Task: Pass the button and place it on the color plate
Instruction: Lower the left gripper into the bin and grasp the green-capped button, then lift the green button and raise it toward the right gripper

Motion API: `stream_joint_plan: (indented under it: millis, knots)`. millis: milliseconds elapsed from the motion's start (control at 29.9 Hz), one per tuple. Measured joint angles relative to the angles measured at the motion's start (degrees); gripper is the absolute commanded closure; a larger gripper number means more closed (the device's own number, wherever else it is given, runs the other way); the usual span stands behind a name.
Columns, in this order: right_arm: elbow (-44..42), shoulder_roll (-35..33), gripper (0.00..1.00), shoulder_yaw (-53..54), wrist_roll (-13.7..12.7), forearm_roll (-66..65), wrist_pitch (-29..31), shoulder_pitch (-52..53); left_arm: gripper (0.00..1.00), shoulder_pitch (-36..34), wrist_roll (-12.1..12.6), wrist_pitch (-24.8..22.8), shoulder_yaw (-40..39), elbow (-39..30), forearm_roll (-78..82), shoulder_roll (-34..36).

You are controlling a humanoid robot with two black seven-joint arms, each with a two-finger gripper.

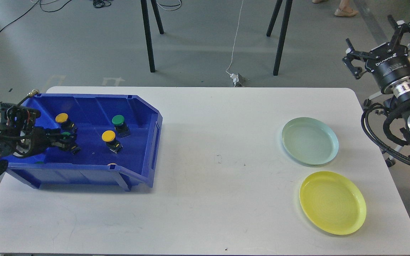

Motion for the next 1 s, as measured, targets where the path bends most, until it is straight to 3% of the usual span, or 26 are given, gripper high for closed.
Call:
stream_joint_plan:
  millis: [100, 267, 535, 769, 1003]
  knots:
    - [0.0, 0.0, 0.01, 0.0, 0.0, 0.0, 0.0, 0.0, 0.64, 0.1, 0.0, 0.0, 0.0, 0.0, 0.0, 0.0]
    - [0.0, 0.0, 0.01, 0.0, 0.0, 0.1, 0.0, 0.0, 0.71, 0.2, 0.0, 0.0, 0.0, 0.8, 0.0, -0.2]
    - [0.0, 0.0, 0.01, 0.0, 0.0, 0.1, 0.0, 0.1, 0.71, -0.1, -0.1, -0.1, -0.1, 0.6, -0.1, -0.3]
    - [0.4, -0.2, 0.01, 0.4, 0.0, 0.1, 0.0, 0.3, 0.71, -2.4, -1.9, -0.3, -0.4, -1.2, -1.2, 1.4]
    - [0.9, -1.1, 0.01, 0.2, -0.5, 0.1, 0.0, 2.0, 0.71, -4.9, -3.2, -0.9, -0.8, -13.1, -1.7, 12.0]
